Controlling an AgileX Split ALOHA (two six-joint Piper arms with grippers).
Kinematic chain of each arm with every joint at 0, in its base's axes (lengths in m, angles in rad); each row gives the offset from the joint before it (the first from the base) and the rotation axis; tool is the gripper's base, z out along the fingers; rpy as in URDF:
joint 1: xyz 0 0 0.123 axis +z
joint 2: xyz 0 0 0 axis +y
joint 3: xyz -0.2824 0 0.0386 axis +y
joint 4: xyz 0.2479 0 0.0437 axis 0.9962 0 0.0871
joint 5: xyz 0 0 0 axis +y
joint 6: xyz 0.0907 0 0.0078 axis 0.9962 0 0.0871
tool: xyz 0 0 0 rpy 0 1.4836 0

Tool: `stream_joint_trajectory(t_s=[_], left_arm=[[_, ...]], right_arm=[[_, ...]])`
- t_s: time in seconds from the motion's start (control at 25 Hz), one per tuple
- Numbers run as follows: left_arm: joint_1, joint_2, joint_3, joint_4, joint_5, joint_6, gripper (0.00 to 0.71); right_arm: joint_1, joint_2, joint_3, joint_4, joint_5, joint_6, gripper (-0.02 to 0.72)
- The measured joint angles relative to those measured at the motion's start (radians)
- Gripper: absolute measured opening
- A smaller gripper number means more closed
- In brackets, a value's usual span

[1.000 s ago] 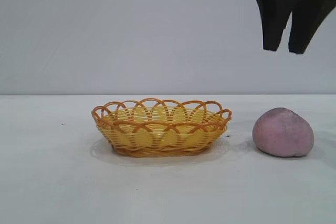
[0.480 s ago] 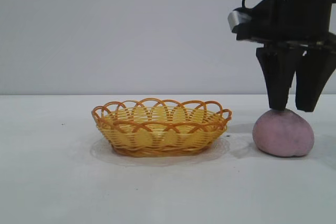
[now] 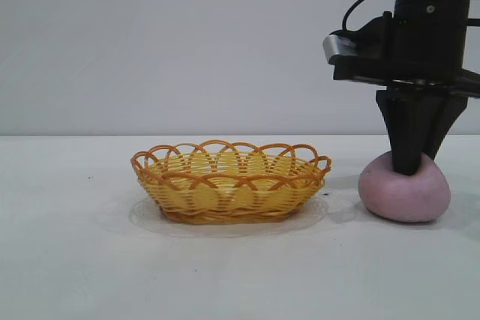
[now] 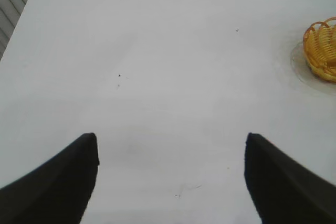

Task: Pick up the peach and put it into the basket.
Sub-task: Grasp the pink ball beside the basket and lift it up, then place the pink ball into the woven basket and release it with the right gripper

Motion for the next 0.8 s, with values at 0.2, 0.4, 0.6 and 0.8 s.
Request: stream_joint_trajectory(t_s=[0.2,0.4,0.6,0.8], left_arm=[[0.000,0.000,0.000,0.000,0.000,0.000,0.563],[0.000,0.000,0.000,0.000,0.000,0.000,0.563],[0.000,0.000,0.000,0.000,0.000,0.000,0.563],[0.000,0.000,0.000,0.000,0.000,0.000,0.563]], right_arm=[[0.000,-0.074,-0.056,0.000,0.064,0.000,0.000],[0.045,-0.170,-0.141,0.028,0.094,0.000,0.000],[0.168,-0.168,-0.202,0.045,0.056,0.000,0.000],[0.255,-0.095,-0.206,0.053,-0.007,0.000,0.000]])
